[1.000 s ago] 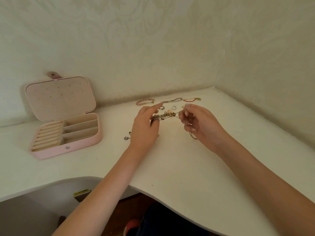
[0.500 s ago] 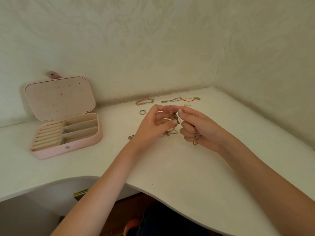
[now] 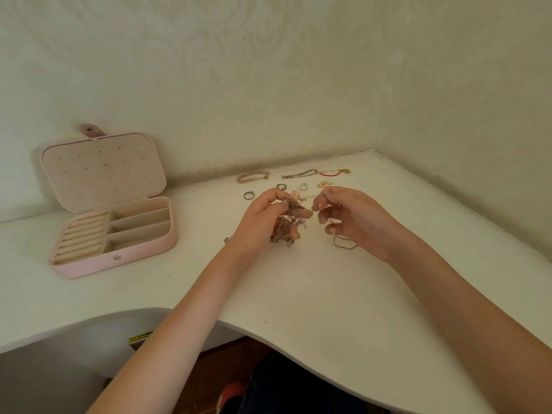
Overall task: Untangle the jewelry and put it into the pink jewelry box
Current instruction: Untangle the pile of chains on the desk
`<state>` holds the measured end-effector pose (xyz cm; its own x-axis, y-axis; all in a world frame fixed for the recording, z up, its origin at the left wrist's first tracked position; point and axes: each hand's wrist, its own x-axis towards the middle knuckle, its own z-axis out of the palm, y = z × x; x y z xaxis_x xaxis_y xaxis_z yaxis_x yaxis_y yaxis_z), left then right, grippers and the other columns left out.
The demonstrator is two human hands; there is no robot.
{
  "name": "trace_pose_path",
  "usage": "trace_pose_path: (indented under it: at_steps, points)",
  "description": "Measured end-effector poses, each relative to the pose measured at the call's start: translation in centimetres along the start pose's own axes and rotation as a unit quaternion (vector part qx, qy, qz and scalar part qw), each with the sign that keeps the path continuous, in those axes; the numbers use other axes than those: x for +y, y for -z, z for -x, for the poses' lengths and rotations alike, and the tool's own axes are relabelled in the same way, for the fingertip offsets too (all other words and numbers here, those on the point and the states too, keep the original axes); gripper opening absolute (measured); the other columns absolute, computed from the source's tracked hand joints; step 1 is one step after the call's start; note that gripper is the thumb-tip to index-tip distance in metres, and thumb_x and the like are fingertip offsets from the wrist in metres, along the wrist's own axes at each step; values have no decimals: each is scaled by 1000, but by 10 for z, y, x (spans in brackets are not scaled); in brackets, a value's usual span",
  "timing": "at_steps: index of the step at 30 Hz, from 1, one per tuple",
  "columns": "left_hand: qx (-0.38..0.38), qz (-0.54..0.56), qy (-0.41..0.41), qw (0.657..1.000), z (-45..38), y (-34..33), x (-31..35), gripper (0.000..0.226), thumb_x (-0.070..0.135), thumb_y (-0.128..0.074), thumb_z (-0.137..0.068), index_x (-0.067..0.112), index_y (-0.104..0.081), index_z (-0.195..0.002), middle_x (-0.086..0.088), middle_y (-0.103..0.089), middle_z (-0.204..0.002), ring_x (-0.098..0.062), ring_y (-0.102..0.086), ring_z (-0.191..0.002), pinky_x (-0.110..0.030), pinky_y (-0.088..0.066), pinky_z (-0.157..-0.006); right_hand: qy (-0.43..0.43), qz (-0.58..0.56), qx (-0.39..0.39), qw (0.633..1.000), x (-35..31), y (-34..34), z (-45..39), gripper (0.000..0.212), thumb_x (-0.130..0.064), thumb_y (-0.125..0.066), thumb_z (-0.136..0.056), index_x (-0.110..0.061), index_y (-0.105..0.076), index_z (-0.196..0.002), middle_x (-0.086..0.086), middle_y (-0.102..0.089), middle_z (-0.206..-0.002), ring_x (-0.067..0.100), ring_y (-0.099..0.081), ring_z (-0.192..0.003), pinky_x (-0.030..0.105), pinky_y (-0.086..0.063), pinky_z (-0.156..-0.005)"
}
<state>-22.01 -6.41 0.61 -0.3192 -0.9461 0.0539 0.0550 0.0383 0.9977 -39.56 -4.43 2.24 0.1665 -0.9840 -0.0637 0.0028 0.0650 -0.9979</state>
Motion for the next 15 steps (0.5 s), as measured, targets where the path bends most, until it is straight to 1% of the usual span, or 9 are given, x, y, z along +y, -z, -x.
trace_pose_path:
  at_steps: [2,3,5,8,10,11,13,14,15]
  points:
    - [9,-44,7,999,0,0,-1,10,11,-43,-96,13,-51,-91,-2,-68,-90,-22,-61,-45,-25,-39,-51,8,-38,-6,999,-2,0,0,32,-11,-33,-96,-11,-43,-66,4,-51,-62,14,-43,-57,25,-31,-53]
    - [9,-63,1,998,0,0,-2,9,12,-45,-96,16,-52,-93,0,-65,-89,-23,-63,-47,-25,-37,-49,12,-45,-15,999,-2,1,1,32,-11,-31,-95,-11,-42,-65,4,-45,-55,15,-38,-52,26,-28,-51]
    - [1,-86,-27,996,0,0,-5,15,11,-47,-96,22,-53,-105,4,-67,-91,-24,-67,-51,-22,-38,-44,14,-29,-33,999,-1,2,2,32,-11,-31,-95,-10,-47,-68,1,-34,-43,14,-26,-44,26,-23,-46]
    - [32,-80,-65,994,1,4,-5,53,-2,-57,-87,35,-49,-124,11,-67,-115,-25,-67,-54,-31,-50,-54,4,27,-53,998,-2,2,5,32,-10,-32,-95,-9,-61,-82,-3,-23,-38,13,-16,-40,25,-14,-42]
    - [43,-64,-78,994,2,4,-4,72,-6,-63,-80,43,-45,-130,11,-64,-121,-25,-69,-71,-32,-55,-59,-8,71,-64,995,-3,2,7,36,-8,-31,-95,-9,-67,-96,-4,-20,-39,13,-14,-40,26,-11,-45]
    - [42,-63,-83,994,3,4,-4,78,-7,-65,-78,45,-43,-132,12,-63,-123,-25,-68,-76,-30,-56,-61,-15,97,-66,993,-3,2,7,39,-7,-30,-96,-12,-68,-102,-4,-20,-39,13,-14,-41,27,-12,-46]
    - [40,-101,-96,989,6,2,-4,83,-5,-66,-77,45,-38,-136,15,-57,-129,-21,-65,-67,-20,-51,-59,-22,146,-60,987,-2,1,7,43,-8,-29,-96,-20,-69,-105,-1,-27,-38,16,-19,-40,27,-16,-47]
    - [40,-122,-105,986,6,2,-4,85,-4,-67,-76,44,-36,-138,16,-55,-132,-17,-67,-66,-19,-50,-59,-22,170,-53,984,-1,1,7,44,-8,-29,-96,-24,-70,-103,2,-36,-38,16,-26,-38,25,-21,-45]
    - [41,-135,-115,983,6,2,-4,86,-3,-68,-75,43,-33,-139,17,-52,-134,-13,-69,-73,-20,-52,-63,-20,192,-47,980,-1,1,7,45,-9,-29,-96,-27,-70,-100,5,-49,-43,16,-36,-38,23,-27,-44]
